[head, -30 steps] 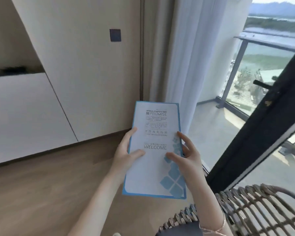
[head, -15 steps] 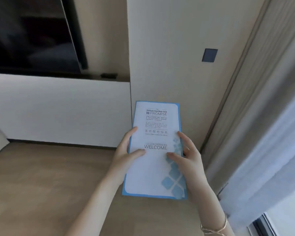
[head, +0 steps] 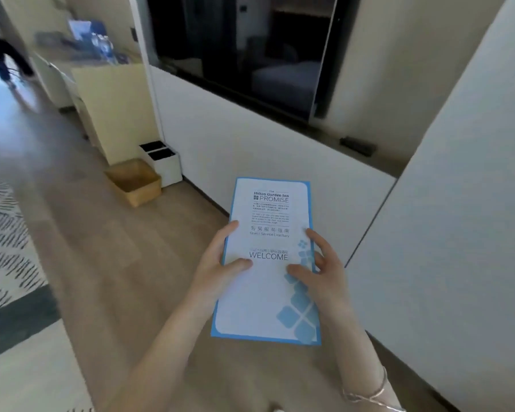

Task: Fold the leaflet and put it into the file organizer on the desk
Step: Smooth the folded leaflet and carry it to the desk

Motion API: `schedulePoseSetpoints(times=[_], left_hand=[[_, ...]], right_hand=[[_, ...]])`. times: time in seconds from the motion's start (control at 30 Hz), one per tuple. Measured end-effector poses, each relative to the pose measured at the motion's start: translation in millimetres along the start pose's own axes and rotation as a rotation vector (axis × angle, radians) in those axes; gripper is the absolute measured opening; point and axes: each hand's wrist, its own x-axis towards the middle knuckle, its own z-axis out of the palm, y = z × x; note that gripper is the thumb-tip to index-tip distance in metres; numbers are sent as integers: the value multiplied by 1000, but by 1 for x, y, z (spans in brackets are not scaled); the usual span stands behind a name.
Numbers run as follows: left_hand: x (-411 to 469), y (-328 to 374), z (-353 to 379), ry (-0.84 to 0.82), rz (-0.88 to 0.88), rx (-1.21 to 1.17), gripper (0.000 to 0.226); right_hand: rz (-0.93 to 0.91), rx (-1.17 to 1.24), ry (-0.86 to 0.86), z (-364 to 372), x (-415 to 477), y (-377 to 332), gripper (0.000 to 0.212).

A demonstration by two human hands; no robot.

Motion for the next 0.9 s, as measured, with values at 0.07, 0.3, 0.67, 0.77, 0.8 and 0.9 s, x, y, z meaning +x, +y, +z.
schedulePoseSetpoints(times=[0.07,0.3,0.67,0.77,0.8,0.9], left_hand=[[25,4,-3,104,28,2,69],[72,11,-46,477,38,-25,70],[103,5,-219,925,80,-77,67],[135,20,-290,964,102,-44,68],[147,28,-313,967,103,-33,68],[188,58,-379,928,133,-17,68]], right_hand=[[3,-15,-109,11,46,-9,72],[38,-17,-471,86,158,-19,72],[108,-40,-913,322,233,13,72],[99,-21,-940,401,255,5,72],[94,-11,-940,426,263,-1,71],[78,19,-935,495,294,-22,70]])
